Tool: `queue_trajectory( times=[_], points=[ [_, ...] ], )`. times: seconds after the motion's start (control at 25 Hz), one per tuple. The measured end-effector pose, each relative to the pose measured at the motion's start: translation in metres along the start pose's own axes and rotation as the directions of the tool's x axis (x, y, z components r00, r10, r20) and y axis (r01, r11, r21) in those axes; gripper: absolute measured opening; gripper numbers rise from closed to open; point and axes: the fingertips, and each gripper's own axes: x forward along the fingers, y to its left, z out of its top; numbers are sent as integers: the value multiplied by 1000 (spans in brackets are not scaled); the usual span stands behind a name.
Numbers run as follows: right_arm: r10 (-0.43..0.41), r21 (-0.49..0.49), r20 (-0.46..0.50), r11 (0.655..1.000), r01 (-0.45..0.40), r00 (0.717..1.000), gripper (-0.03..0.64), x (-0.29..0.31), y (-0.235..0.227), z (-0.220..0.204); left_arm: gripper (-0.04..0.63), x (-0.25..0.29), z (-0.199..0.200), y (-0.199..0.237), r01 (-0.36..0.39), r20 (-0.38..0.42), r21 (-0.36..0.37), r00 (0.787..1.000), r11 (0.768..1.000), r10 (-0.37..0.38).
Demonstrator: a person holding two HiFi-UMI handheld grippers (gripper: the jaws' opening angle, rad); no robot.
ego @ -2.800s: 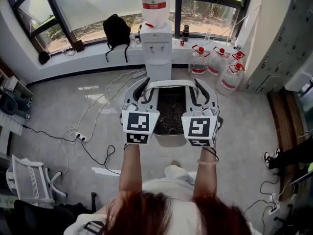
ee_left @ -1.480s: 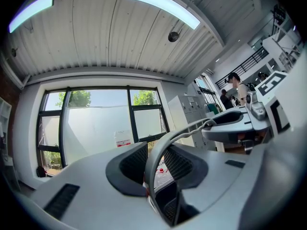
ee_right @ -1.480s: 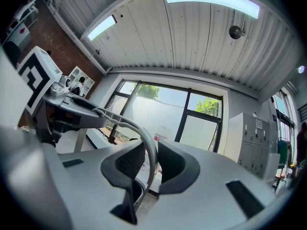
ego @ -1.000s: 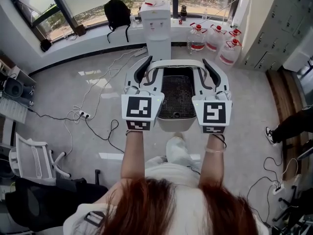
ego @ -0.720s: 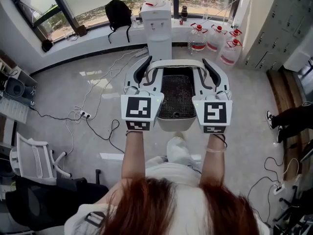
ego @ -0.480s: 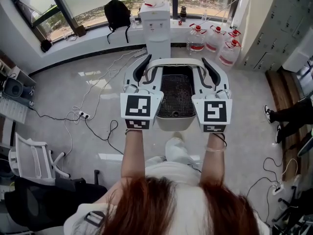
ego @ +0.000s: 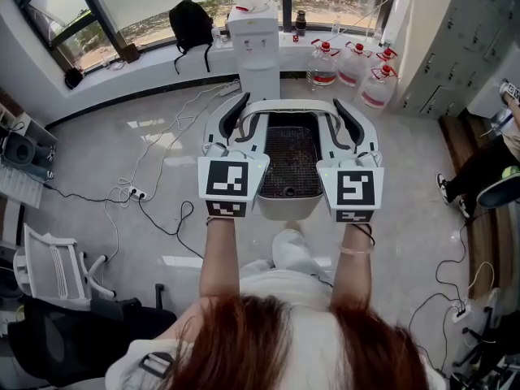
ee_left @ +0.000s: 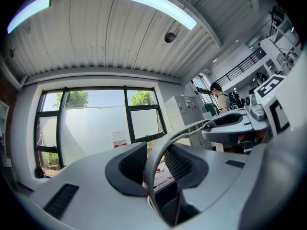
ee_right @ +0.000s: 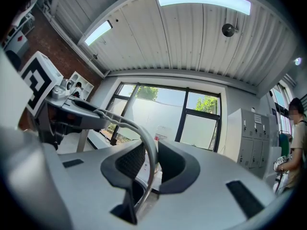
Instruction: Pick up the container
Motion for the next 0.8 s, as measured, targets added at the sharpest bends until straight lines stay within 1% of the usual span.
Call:
queue_trajectory(
  times=[0.52,0.8],
  points=[
    [-25,5,1,1000,25,1000,92,3,-15,-2,113,16,5,-7,38,2,7,999,999,-38],
    [-36,3,-15,999,36,999,92,8,-18,-9,113,23,-1,-8,52,-1,-2,999,999,-52]
  ],
)
